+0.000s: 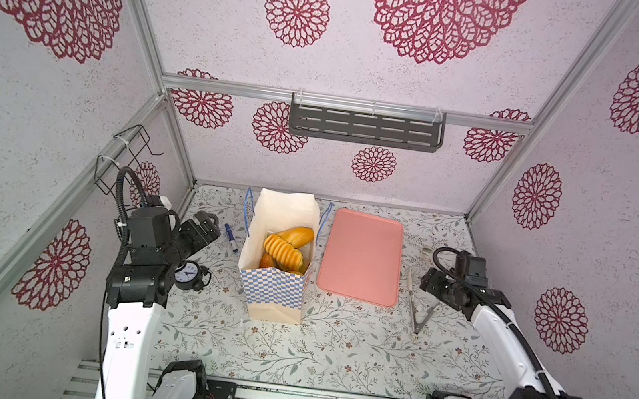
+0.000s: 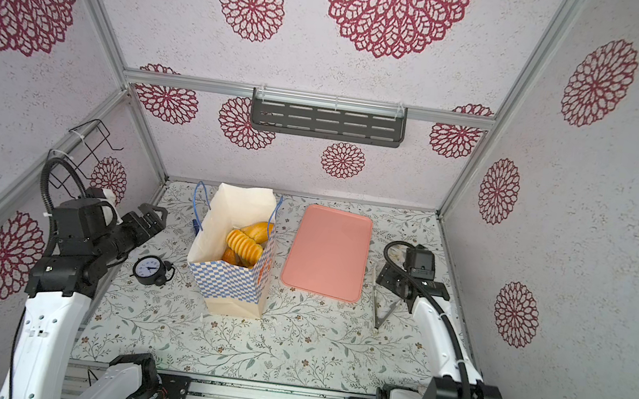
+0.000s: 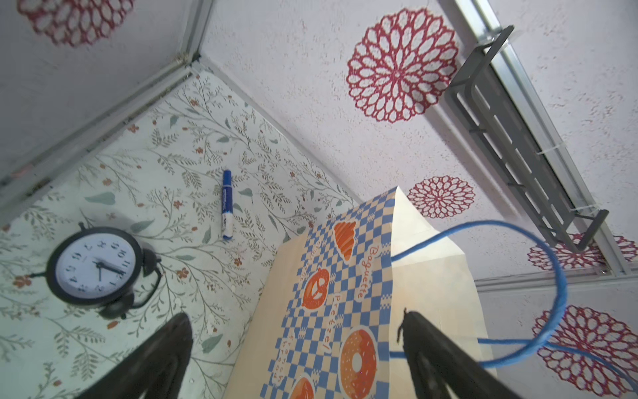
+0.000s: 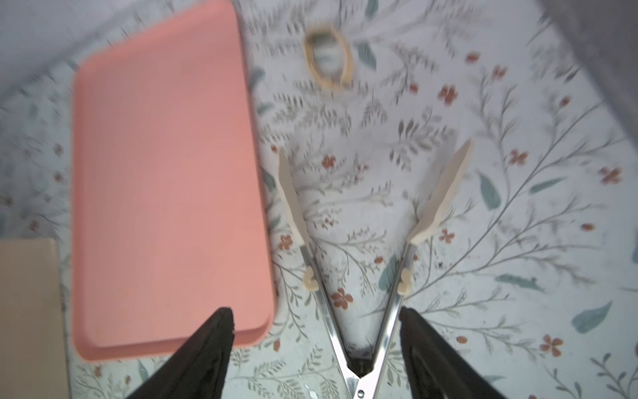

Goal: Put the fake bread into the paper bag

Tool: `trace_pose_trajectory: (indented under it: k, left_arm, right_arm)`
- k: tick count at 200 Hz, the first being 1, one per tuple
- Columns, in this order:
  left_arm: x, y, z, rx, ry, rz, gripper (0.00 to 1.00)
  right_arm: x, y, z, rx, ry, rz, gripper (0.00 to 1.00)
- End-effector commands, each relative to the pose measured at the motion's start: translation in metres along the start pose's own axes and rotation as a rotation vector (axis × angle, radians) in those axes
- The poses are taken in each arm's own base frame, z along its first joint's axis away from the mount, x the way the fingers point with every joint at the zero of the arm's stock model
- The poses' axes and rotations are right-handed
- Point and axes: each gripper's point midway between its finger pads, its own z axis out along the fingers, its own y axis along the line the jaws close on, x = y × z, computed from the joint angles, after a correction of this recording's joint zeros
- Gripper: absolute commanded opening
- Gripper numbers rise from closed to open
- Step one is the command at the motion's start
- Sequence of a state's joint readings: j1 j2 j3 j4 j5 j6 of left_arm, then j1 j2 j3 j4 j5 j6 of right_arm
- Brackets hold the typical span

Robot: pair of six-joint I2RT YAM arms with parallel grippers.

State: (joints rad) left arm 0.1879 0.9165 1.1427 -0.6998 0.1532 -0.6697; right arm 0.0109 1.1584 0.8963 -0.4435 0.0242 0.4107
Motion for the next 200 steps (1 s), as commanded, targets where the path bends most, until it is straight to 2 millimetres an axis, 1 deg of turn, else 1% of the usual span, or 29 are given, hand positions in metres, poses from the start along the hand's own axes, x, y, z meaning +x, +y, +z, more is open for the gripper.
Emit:
trace_pose_trajectory:
  k: [1, 7, 14, 17, 21, 31, 35, 37, 44, 53, 61, 65, 78, 89, 98, 105, 111, 125, 137, 153, 174, 183, 200]
  left_arm:
    - [-0.033, 0.002, -0.005, -0.038, -0.154, 0.095, 0.97]
    - [-0.037, 0.001, -0.005, -0.032, -0.183, 0.131, 0.97]
    - [-0.041, 0.002, -0.005, -0.03, -0.227, 0.165, 0.98]
    - [-0.044, 0.003, -0.006, -0.034, -0.253, 0.173, 0.97]
    - [-0.049, 0.005, -0.008, -0.044, -0.292, 0.175, 0.97]
    - [-0.056, 0.015, -0.012, -0.08, -0.378, 0.169, 0.97]
    - [-0.058, 0.018, -0.013, -0.09, -0.409, 0.174, 0.97]
    - [-0.059, 0.019, -0.013, -0.09, -0.423, 0.179, 0.97]
    - [-0.061, 0.02, -0.011, -0.086, -0.457, 0.208, 0.97]
    - [-0.06, 0.025, -0.004, -0.102, -0.472, 0.247, 0.97]
    - [-0.058, 0.032, 0.003, -0.126, -0.472, 0.248, 0.97]
    - [-0.055, 0.036, 0.008, -0.139, -0.461, 0.242, 0.97]
    - [-0.046, 0.052, 0.026, -0.18, -0.451, 0.23, 0.97]
    - [-0.035, 0.072, 0.041, -0.226, -0.462, 0.216, 0.97]
    - [-0.027, 0.09, 0.051, -0.271, -0.485, 0.207, 0.97]
    - [-0.02, 0.105, 0.059, -0.312, -0.498, 0.203, 0.97]
    - [-0.015, 0.114, 0.064, -0.338, -0.508, 0.213, 0.97]
    - [0.0, 0.137, 0.082, -0.414, -0.473, 0.24, 0.97]
    - [0.012, 0.152, 0.097, -0.457, -0.436, 0.252, 0.98]
    - [0.026, 0.162, 0.117, -0.461, -0.4, 0.261, 0.97]
    - [0.037, 0.168, 0.135, -0.477, -0.378, 0.291, 0.97]
    - [0.04, 0.168, 0.141, -0.478, -0.376, 0.316, 0.97]
    - [0.038, 0.164, 0.15, -0.46, -0.4, 0.359, 0.97]
  right_arm:
    - [-0.063, -0.008, -0.044, 0.072, -0.276, 0.028, 0.83]
    - [-0.075, -0.009, -0.053, 0.082, -0.337, 0.022, 0.86]
    - [-0.086, -0.008, -0.063, 0.084, -0.399, 0.016, 0.96]
    - [-0.09, -0.009, -0.067, 0.089, -0.42, 0.017, 0.98]
    - [-0.093, -0.012, -0.072, 0.099, -0.45, 0.029, 0.97]
    - [-0.099, -0.018, -0.078, 0.11, -0.542, 0.06, 0.87]
    - [-0.101, -0.021, -0.082, 0.111, -0.591, 0.078, 0.86]
    - [-0.102, -0.022, -0.083, 0.107, -0.614, 0.085, 0.87]
    - [-0.103, -0.023, -0.09, 0.09, -0.679, 0.09, 0.98]
    - [-0.103, -0.016, -0.097, 0.033, -0.742, 0.046, 0.99]
    - [-0.101, -0.008, -0.099, -0.019, -0.779, -0.002, 0.99]
    - [-0.1, -0.007, -0.098, -0.026, -0.791, -0.016, 0.99]
    - [-0.096, -0.013, -0.087, 0.004, -0.786, -0.005, 0.99]
    - [-0.092, -0.02, -0.073, 0.05, -0.769, -0.021, 0.99]
    - [-0.088, -0.029, -0.06, 0.108, -0.764, -0.034, 0.99]
    - [-0.083, -0.037, -0.051, 0.151, -0.766, -0.044, 0.99]
    - [-0.079, -0.043, -0.044, 0.18, -0.768, -0.052, 0.99]
    - [-0.067, -0.057, -0.024, 0.256, -0.744, -0.079, 0.99]
    - [-0.057, -0.065, -0.007, 0.298, -0.707, -0.097, 0.99]
    - [-0.046, -0.071, 0.01, 0.319, -0.694, -0.099, 0.98]
    - [-0.035, -0.076, 0.028, 0.326, -0.676, -0.085, 0.98]
    - [-0.032, -0.076, 0.035, 0.319, -0.669, -0.08, 0.98]
    - [-0.028, -0.071, 0.046, 0.296, -0.654, -0.105, 0.99]
